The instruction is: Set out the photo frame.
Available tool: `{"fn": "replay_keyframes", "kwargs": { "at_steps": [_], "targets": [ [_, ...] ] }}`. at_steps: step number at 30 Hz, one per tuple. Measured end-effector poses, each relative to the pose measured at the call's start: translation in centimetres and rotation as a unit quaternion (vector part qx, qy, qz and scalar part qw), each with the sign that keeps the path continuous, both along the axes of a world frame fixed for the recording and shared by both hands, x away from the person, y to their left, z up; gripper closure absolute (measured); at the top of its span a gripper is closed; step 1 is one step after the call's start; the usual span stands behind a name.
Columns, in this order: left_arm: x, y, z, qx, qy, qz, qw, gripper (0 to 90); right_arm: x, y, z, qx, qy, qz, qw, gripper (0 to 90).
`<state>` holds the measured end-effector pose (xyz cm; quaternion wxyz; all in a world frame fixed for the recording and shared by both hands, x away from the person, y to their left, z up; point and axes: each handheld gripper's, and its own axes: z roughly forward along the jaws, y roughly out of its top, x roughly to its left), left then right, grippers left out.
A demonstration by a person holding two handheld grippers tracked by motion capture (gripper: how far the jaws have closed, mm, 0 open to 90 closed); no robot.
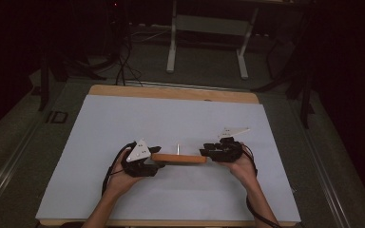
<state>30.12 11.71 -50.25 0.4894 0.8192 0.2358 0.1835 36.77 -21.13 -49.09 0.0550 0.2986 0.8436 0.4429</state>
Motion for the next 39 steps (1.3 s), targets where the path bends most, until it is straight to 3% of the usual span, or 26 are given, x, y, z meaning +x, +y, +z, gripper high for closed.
{"fn": "replay_keyframes", "kwargs": {
  "at_steps": [8,12,17,24,30,39],
  "targets": [
    [0.4,0.1,0.0,-0.011,0.004,0.005,0.9999,44.8,-0.9,-1.6,-0.3,0.004,-0.006,-0.007,0.9999,61.7],
    [0.6,0.2,0.0,-0.015,0.006,0.004,0.9999,45.0,-1.2,-1.7,-0.5,-0.012,-0.002,-0.005,0.9999,61.9],
    [0.8,0.3,0.0,-0.021,0.009,0.004,0.9997,45.2,-1.6,-1.4,-0.6,-0.033,-0.011,0.010,0.9993,62.2],
    [1.1,0.4,0.0,-0.028,0.013,0.007,0.9995,45.3,-1.6,-1.4,-1.1,-0.038,-0.006,0.029,0.9988,62.3],
    [1.3,0.6,-0.1,-0.036,0.018,0.009,0.9992,45.7,-1.8,-1.1,-1.2,-0.039,-0.011,0.053,0.9978,56.9],
    [1.5,0.7,-0.3,-0.037,0.019,0.011,0.9991,46.0,-1.7,1.0,-1.1,-0.033,-0.041,0.075,0.9958,40.9]
  ]
}}
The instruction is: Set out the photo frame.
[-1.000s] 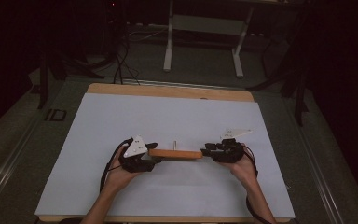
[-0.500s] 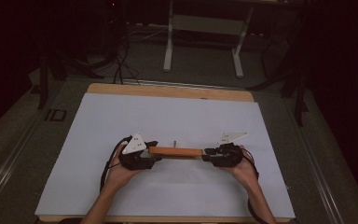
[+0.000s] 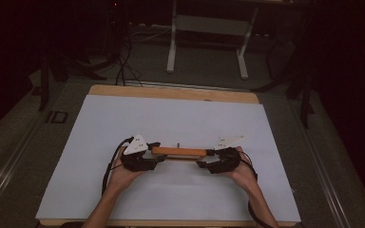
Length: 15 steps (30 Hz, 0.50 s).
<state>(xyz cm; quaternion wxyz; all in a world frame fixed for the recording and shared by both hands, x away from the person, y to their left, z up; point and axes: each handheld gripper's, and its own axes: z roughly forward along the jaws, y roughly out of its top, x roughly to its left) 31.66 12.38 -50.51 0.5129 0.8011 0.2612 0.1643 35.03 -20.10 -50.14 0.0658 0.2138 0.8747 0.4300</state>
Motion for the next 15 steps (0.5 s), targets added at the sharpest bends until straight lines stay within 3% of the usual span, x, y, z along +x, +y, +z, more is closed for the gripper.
{"fn": "replay_keyframes", "kwargs": {
  "at_steps": [8,15],
  "targets": [
    [0.4,0.2,-0.6,0.010,0.016,0.005,0.9998,47.2,0.8,1.1,-0.2,0.021,-0.006,0.000,0.9998,40.6],
    [0.7,0.4,-1.0,0.009,0.030,-0.002,0.9995,47.4,1.0,1.1,-0.6,0.036,-0.002,0.008,0.9993,51.7]
  ]
}}
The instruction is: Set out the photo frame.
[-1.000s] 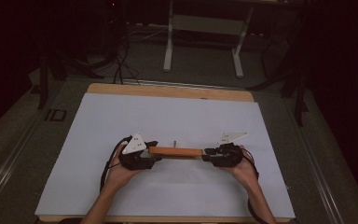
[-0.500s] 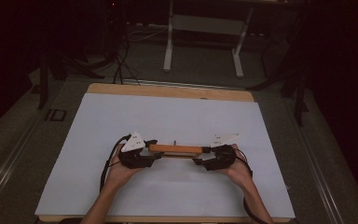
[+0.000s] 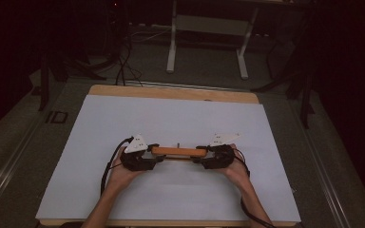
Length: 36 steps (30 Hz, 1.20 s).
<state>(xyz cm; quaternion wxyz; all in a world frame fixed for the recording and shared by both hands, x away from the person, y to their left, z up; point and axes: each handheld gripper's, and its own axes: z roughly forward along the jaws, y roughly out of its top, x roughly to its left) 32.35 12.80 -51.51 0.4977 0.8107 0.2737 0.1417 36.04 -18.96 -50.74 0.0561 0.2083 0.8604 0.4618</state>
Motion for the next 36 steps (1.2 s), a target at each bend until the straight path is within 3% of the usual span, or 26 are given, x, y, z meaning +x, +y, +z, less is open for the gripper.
{"fn": "replay_keyframes", "kwargs": {
  "at_steps": [12,17,20,27,36],
  "targets": [
    [-0.06,0.26,-0.15,0.008,-0.008,-0.008,0.9999,50.8,-0.01,-0.44,-0.24,0.010,-0.008,0.007,0.9999,52.7],
    [-0.21,0.18,-0.11,0.026,-0.024,-0.001,0.9994,53.4,-0.49,-0.23,-0.10,-0.002,-0.036,0.005,0.9993,56.5],
    [-0.05,0.53,-0.17,0.016,-0.013,-0.003,0.9998,55.8,-0.60,-0.17,-0.10,0.001,-0.038,0.009,0.9992,59.1],
    [-0.17,0.43,-0.08,0.023,-0.021,-0.004,0.9995,56.5,-0.59,-0.23,-0.12,0.003,-0.040,0.010,0.9992,59.1],
    [-0.42,0.39,0.31,0.013,-0.026,-0.005,0.9996,56.6,-0.92,-0.48,0.52,0.010,-0.047,0.009,0.9988,59.2]
  ]
}}
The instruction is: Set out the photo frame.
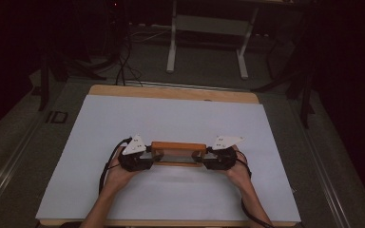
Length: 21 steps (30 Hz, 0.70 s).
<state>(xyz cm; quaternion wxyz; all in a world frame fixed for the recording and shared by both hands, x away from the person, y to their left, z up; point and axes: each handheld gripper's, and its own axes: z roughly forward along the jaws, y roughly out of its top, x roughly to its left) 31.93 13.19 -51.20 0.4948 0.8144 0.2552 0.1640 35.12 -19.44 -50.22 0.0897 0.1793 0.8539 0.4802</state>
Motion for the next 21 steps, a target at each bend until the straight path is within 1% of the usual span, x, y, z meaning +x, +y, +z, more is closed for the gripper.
{"fn": "replay_keyframes", "kwargs": {
  "at_steps": [14,21],
  "targets": [
    [-0.20,-0.01,0.40,0.000,-0.005,0.000,1.0000,56.6,-0.26,-0.08,0.42,0.004,-0.004,-0.002,1.0000,59.2],
    [-0.39,0.10,0.82,-0.008,-0.004,0.000,1.0000,56.7,-0.43,-0.21,0.83,0.012,-0.006,-0.001,0.9999,59.2]
  ]
}}
